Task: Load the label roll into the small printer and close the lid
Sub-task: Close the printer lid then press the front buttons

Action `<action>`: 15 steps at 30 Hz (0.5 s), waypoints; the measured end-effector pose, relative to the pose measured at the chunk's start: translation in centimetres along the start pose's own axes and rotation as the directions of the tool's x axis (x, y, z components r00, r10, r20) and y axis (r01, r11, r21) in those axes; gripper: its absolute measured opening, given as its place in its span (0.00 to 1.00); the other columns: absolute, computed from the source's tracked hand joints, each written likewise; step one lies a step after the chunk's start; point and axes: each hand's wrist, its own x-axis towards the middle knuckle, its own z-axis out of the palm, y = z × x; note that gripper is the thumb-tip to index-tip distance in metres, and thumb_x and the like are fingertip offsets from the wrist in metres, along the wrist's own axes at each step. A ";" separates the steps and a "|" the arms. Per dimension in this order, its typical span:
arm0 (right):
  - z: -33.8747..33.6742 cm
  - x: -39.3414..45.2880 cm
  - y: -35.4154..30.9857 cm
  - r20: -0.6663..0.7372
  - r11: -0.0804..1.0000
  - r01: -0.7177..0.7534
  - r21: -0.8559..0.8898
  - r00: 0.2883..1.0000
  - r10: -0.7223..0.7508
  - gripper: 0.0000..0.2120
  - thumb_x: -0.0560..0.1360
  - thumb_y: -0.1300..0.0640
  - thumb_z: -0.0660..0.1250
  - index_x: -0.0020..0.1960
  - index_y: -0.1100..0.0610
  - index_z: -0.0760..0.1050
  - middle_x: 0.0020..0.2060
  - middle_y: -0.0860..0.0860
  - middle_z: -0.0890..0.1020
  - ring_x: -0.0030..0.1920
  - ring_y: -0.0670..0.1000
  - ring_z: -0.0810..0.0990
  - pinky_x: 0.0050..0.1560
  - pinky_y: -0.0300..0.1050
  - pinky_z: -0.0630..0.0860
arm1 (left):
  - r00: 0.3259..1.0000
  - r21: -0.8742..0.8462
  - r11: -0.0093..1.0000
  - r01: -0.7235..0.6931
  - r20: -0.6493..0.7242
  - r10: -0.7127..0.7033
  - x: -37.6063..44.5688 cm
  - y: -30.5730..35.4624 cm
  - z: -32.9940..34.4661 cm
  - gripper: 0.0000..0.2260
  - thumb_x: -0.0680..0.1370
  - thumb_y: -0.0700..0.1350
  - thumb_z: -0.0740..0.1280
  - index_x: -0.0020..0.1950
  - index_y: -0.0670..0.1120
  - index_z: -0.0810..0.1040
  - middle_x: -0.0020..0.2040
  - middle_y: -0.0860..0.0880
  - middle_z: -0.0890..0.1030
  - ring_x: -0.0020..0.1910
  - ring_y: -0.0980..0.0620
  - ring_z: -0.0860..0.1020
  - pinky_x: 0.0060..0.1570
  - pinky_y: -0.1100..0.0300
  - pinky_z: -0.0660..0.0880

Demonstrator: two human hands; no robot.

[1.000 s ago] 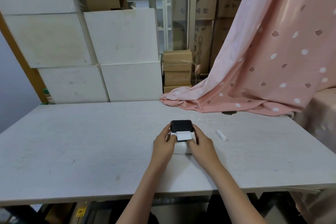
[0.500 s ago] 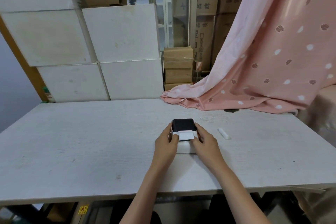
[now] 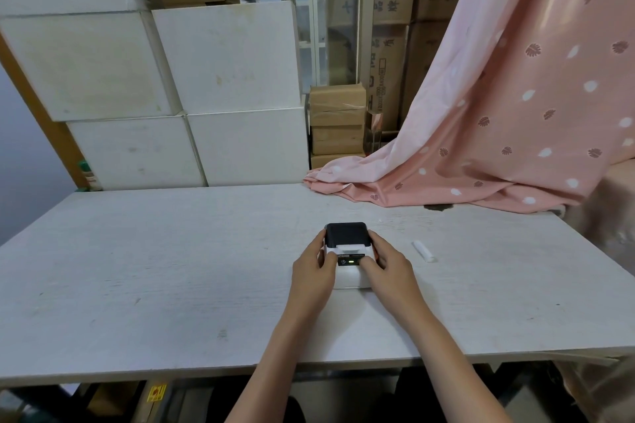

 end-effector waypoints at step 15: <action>-0.1 0.0 0.0 0.014 1.000 0.007 0.008 1.000 -0.008 0.26 0.74 0.55 0.63 0.70 0.38 0.75 0.54 0.43 0.86 0.58 0.52 0.82 0.62 0.51 0.78 | 1.000 0.012 1.000 0.003 -0.002 -0.003 -0.4 0.5 -0.1 0.22 0.80 0.38 0.59 0.62 0.66 0.72 0.47 0.72 0.79 0.48 0.79 0.74 0.44 0.80 0.69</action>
